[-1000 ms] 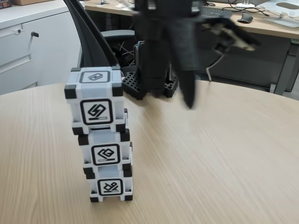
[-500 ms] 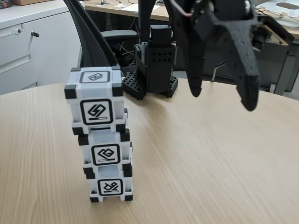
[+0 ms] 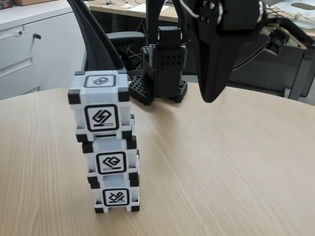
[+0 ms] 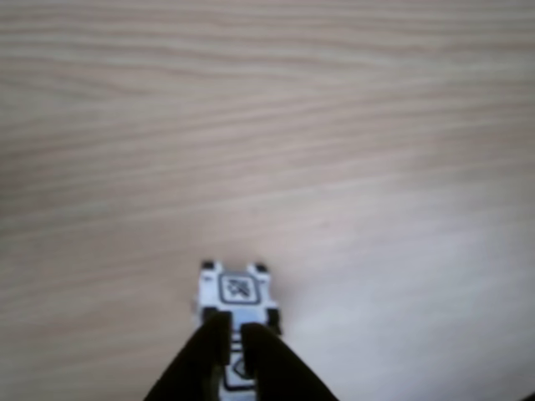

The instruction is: Stack cubes from left to right.

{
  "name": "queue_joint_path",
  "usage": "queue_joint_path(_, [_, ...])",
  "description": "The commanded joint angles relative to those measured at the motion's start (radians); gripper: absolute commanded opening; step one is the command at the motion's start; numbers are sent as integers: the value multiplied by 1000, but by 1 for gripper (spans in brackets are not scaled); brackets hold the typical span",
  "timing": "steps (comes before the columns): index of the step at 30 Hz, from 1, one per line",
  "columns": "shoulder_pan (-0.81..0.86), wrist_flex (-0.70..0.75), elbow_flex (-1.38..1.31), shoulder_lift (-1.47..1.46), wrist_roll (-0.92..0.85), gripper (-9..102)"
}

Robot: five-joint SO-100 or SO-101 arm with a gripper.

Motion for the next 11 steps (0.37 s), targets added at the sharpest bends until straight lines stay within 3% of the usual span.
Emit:
queue_joint_path(1, [11,-3,-5,20,-6,0])
queue_joint_path(11, [25,-3,-5,18,-40,0])
